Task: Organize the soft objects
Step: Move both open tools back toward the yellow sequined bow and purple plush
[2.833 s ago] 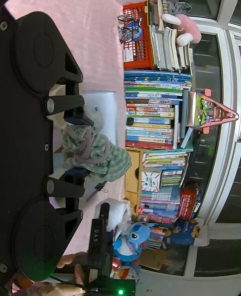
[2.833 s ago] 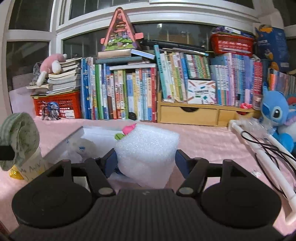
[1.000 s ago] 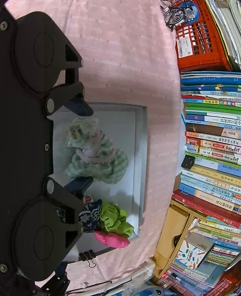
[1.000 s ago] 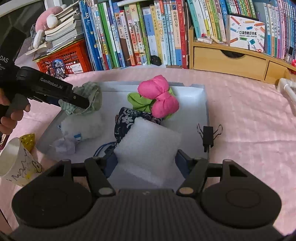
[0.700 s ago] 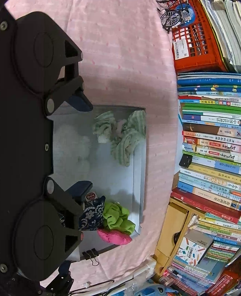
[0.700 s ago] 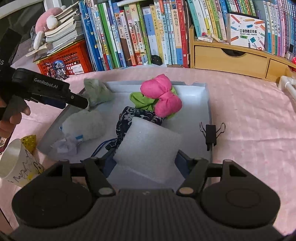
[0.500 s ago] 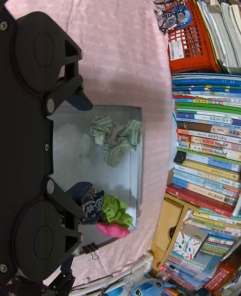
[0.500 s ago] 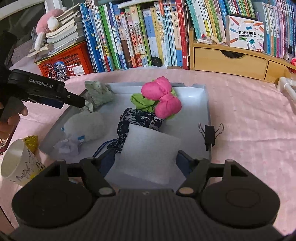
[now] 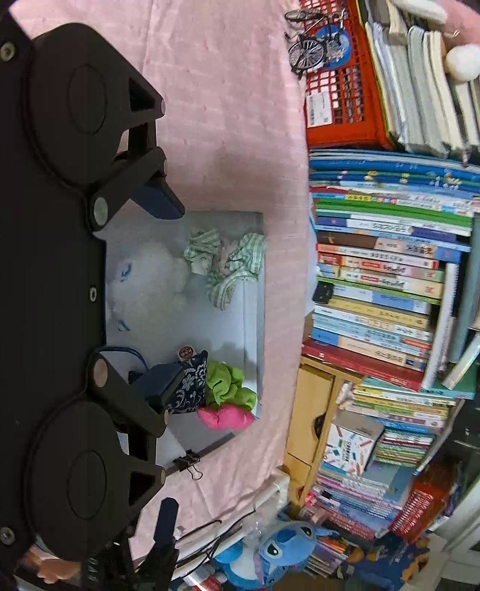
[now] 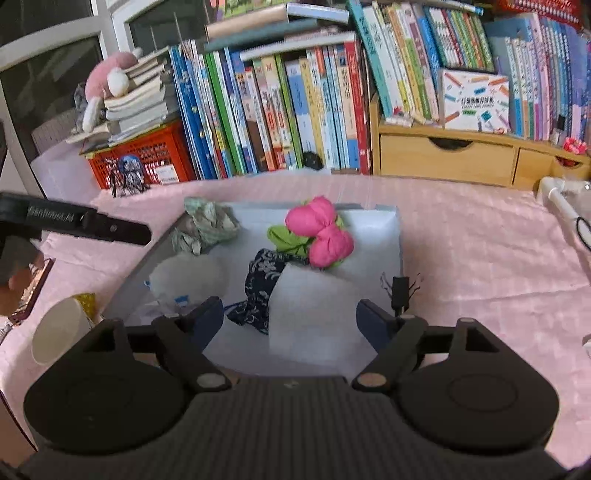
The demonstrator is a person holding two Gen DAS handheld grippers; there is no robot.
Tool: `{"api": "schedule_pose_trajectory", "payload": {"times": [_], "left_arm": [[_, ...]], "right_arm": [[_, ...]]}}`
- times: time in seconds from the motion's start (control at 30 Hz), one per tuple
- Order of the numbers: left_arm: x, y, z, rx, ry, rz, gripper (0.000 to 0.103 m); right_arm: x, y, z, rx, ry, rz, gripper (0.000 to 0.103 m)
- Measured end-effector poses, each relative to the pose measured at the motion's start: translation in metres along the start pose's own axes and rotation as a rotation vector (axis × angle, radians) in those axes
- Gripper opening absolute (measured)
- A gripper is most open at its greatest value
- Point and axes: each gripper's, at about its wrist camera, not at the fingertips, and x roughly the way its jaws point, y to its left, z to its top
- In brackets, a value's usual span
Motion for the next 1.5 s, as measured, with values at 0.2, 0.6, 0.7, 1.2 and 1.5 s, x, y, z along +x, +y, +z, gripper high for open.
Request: {"api": "schedule_pose_trajectory", "payload": {"times": [0.2, 0.6, 0.7, 1.2, 1.5], "left_arm": [[-0.031, 0.005, -0.021, 0.017, -0.071, -0.007, 0.087], [-0.080, 0.027, -0.083, 0.008, -0.193, 0.005, 0.091], [-0.087, 0.032, -0.101, 0.001, -0.233, 0.020, 0.091], [-0.105, 0.065, -0.177, -0.085, -0.260, 0.067, 0.095], [-0.117, 0.070, -0.182, -0.111, -0.287, 0.071, 0.096]], "right_arm": [[-0.021, -0.002, -0.005, 0.009, -0.073, -0.021, 0.088], [-0.059, -0.012, -0.048, -0.011, -0.213, -0.141, 0.088], [-0.063, -0.014, -0.062, -0.011, -0.213, -0.145, 0.088], [-0.068, -0.021, -0.116, -0.007, -0.204, -0.140, 0.092], [-0.064, -0.018, -0.126, -0.002, -0.206, -0.118, 0.093]]}}
